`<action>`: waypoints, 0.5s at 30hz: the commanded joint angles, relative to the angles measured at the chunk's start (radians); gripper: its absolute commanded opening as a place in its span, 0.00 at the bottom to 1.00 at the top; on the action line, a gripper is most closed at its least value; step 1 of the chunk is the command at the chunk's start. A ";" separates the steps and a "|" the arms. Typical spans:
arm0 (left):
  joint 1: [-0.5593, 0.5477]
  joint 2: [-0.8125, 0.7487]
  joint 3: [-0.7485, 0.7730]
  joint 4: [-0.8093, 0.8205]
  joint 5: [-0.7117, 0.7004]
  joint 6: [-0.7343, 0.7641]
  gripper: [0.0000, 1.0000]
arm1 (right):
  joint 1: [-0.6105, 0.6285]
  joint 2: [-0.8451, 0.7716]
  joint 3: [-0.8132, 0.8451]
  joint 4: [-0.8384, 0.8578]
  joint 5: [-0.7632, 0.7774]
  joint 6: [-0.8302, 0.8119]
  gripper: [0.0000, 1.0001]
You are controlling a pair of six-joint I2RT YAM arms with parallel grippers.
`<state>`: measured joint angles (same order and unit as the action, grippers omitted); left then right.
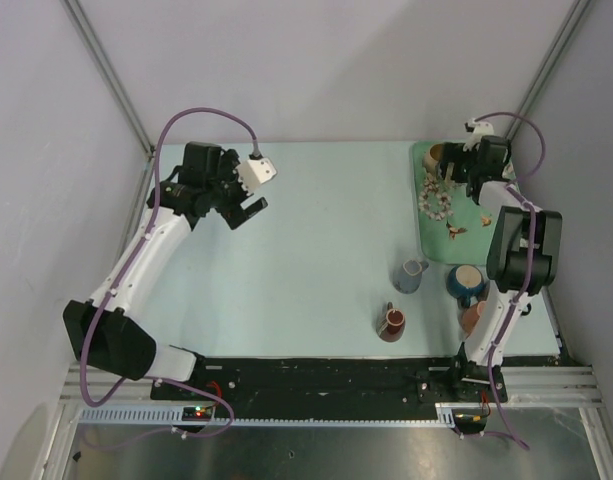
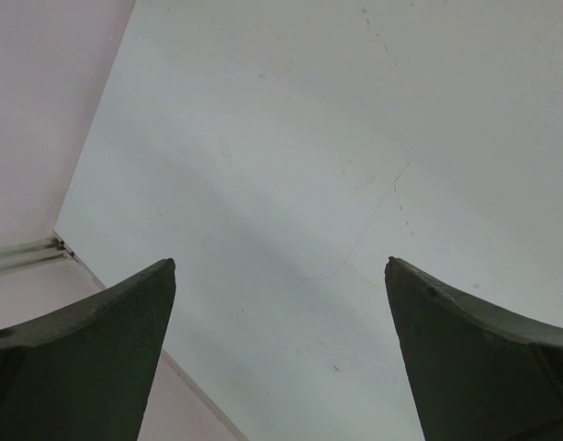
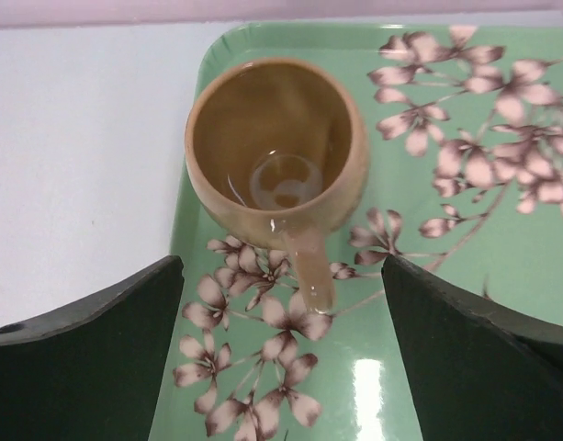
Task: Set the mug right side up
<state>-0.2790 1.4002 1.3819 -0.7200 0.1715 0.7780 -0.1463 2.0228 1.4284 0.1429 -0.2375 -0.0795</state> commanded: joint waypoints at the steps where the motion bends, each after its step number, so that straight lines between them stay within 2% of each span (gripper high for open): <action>1: 0.006 -0.058 0.015 0.012 0.026 -0.007 1.00 | 0.002 -0.156 0.011 -0.106 0.116 0.046 0.98; 4: 0.006 -0.081 -0.001 0.012 0.023 -0.045 1.00 | 0.009 -0.244 0.014 -0.249 0.162 0.142 0.99; 9: 0.003 -0.135 -0.027 -0.004 0.028 -0.173 1.00 | 0.018 -0.395 0.014 -0.595 0.153 0.390 0.99; 13: -0.003 -0.194 -0.053 -0.029 0.032 -0.268 1.00 | 0.103 -0.458 0.003 -0.846 0.157 0.465 0.99; 15: -0.019 -0.226 -0.073 -0.038 0.036 -0.287 1.00 | 0.191 -0.474 -0.017 -0.937 0.176 0.485 0.97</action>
<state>-0.2813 1.2545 1.3354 -0.7311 0.1864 0.5987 -0.0822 1.5761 1.4284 -0.4862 -0.0841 0.2928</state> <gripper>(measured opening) 0.996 0.986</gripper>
